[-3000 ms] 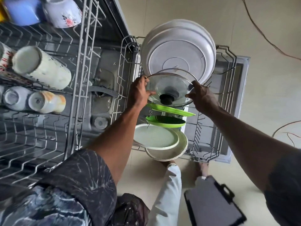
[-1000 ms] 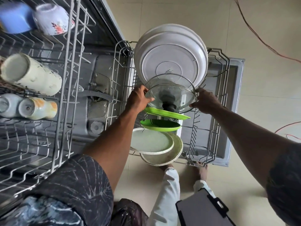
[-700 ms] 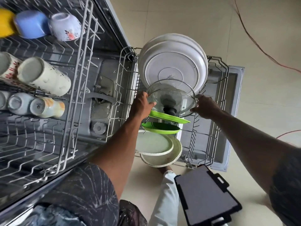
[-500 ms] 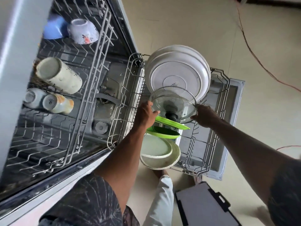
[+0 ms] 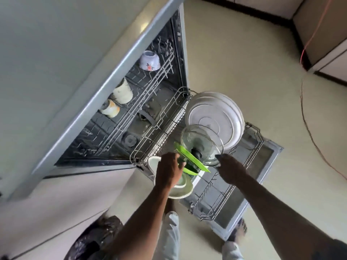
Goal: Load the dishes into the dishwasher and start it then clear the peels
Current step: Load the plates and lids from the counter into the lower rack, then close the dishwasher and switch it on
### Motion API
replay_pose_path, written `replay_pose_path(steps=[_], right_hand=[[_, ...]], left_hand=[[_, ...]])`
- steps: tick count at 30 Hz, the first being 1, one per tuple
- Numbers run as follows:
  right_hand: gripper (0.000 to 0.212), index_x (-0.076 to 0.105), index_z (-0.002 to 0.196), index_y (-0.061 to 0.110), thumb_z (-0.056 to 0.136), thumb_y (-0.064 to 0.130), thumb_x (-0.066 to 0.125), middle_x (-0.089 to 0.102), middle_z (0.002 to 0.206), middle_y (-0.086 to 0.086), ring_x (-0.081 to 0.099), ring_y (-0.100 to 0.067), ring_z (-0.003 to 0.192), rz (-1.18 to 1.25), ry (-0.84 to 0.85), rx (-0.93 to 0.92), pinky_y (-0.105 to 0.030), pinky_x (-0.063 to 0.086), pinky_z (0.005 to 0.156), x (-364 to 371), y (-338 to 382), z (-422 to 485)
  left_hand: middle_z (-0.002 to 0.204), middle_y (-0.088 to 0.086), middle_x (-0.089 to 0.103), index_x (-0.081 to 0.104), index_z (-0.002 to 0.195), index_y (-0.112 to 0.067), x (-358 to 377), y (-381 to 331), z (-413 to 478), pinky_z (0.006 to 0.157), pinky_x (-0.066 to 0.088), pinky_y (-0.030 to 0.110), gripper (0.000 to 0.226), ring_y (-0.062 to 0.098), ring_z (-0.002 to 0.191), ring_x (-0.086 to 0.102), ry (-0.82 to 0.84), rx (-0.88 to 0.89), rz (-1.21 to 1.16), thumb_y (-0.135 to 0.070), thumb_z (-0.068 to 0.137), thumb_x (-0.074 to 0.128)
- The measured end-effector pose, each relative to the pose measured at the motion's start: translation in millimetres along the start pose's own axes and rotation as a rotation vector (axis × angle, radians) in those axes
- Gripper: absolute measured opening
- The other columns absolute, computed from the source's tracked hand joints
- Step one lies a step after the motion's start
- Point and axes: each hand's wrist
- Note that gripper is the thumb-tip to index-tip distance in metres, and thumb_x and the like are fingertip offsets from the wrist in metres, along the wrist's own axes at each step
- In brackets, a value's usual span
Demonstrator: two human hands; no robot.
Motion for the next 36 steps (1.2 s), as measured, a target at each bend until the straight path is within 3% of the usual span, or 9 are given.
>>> replay_pose_path(steps=[8, 11, 15, 21, 23, 26, 30, 33, 36], right_hand=[[0.057, 0.070, 0.115, 0.010, 0.063, 0.018, 0.091, 0.068, 0.111, -0.017, 0.069, -0.042, 0.095, -0.171, -0.148, -0.307, -0.053, 0.058, 0.076, -64, 3, -133], [0.044, 0.066, 0.124, 0.010, 0.083, 0.024, 0.073, 0.064, 0.124, -0.018, 0.063, -0.042, 0.110, -0.203, -0.114, -0.292, -0.053, 0.053, 0.092, -83, -10, -153], [0.046, 0.067, 0.118, 0.009, 0.086, 0.034, 0.045, 0.064, 0.117, -0.017, 0.065, -0.042, 0.100, -0.369, -0.062, -0.338, -0.051, 0.057, 0.083, -84, -31, -157], [0.043, 0.069, 0.118, 0.005, 0.089, 0.031, 0.049, 0.066, 0.118, -0.020, 0.065, -0.042, 0.103, -0.526, -0.157, -0.438, -0.051, 0.056, 0.085, -85, -45, -144], [0.037, 0.069, 0.118, 0.006, 0.087, 0.026, 0.063, 0.067, 0.119, -0.019, 0.066, -0.041, 0.105, -0.562, -0.174, -0.458, -0.051, 0.056, 0.087, -89, -39, -139], [0.047, 0.066, 0.124, 0.008, 0.081, 0.020, 0.080, 0.064, 0.126, -0.019, 0.063, -0.042, 0.112, -0.579, -0.148, -0.492, -0.053, 0.054, 0.088, -97, -26, -127], [0.050, 0.059, 0.133, 0.009, 0.088, 0.029, 0.070, 0.059, 0.133, -0.020, 0.059, -0.043, 0.116, -0.641, -0.134, -0.595, -0.052, 0.051, 0.093, -106, -17, -112], [0.053, 0.058, 0.136, 0.009, 0.090, 0.036, 0.055, 0.058, 0.136, -0.021, 0.058, -0.042, 0.119, -0.659, -0.092, -0.663, -0.053, 0.050, 0.096, -116, -20, -97], [0.059, 0.056, 0.140, 0.007, 0.092, 0.041, 0.046, 0.056, 0.140, -0.023, 0.057, -0.044, 0.123, -0.685, -0.045, -0.728, -0.056, 0.049, 0.096, -122, -30, -75]], left_hand=[[0.096, 0.011, 0.069, 0.068, 0.103, -0.009, -37, -95, -139, 0.077, 0.056, 0.043, 0.034, 0.035, 0.090, 0.065, -0.139, -0.205, -0.084, -0.033, 0.083, 0.079], [0.101, 0.011, 0.070, 0.068, 0.107, -0.008, -33, -120, -176, 0.085, 0.053, 0.043, 0.036, 0.034, 0.096, 0.064, -0.110, -0.328, -0.150, -0.038, 0.087, 0.072], [0.110, 0.008, 0.068, 0.066, 0.114, -0.010, -11, -141, -212, 0.093, 0.050, 0.039, 0.056, 0.029, 0.103, 0.063, -0.081, -0.409, -0.226, -0.055, 0.091, 0.043], [0.106, 0.010, 0.067, 0.065, 0.109, -0.010, 18, -151, -239, 0.087, 0.053, 0.043, 0.055, 0.032, 0.100, 0.061, -0.053, -0.491, -0.238, -0.055, 0.089, 0.039], [0.105, 0.010, 0.065, 0.063, 0.106, -0.011, 20, -151, -241, 0.087, 0.052, 0.045, 0.046, 0.034, 0.099, 0.060, -0.049, -0.476, -0.208, -0.050, 0.088, 0.046], [0.110, 0.010, 0.063, 0.060, 0.109, -0.012, 17, -151, -232, 0.088, 0.052, 0.047, 0.043, 0.034, 0.105, 0.058, -0.100, -0.484, -0.231, -0.047, 0.085, 0.051], [0.120, 0.011, 0.062, 0.060, 0.120, -0.010, 4, -151, -202, 0.088, 0.051, 0.046, 0.049, 0.034, 0.114, 0.057, -0.147, -0.519, -0.165, -0.046, 0.086, 0.061], [0.137, 0.016, 0.057, 0.054, 0.135, -0.005, -2, -158, -182, 0.102, 0.044, 0.049, 0.063, 0.036, 0.128, 0.051, -0.131, -0.492, -0.116, -0.046, 0.089, 0.065], [0.159, 0.015, 0.034, 0.035, 0.153, -0.007, -2, -170, -165, 0.118, 0.027, 0.050, 0.076, 0.033, 0.148, 0.028, -0.053, -0.515, -0.131, -0.055, 0.096, 0.052]])
Point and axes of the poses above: each hand's wrist, its own z-axis towards the middle knuckle, its own x-axis out of the palm, y = z × x
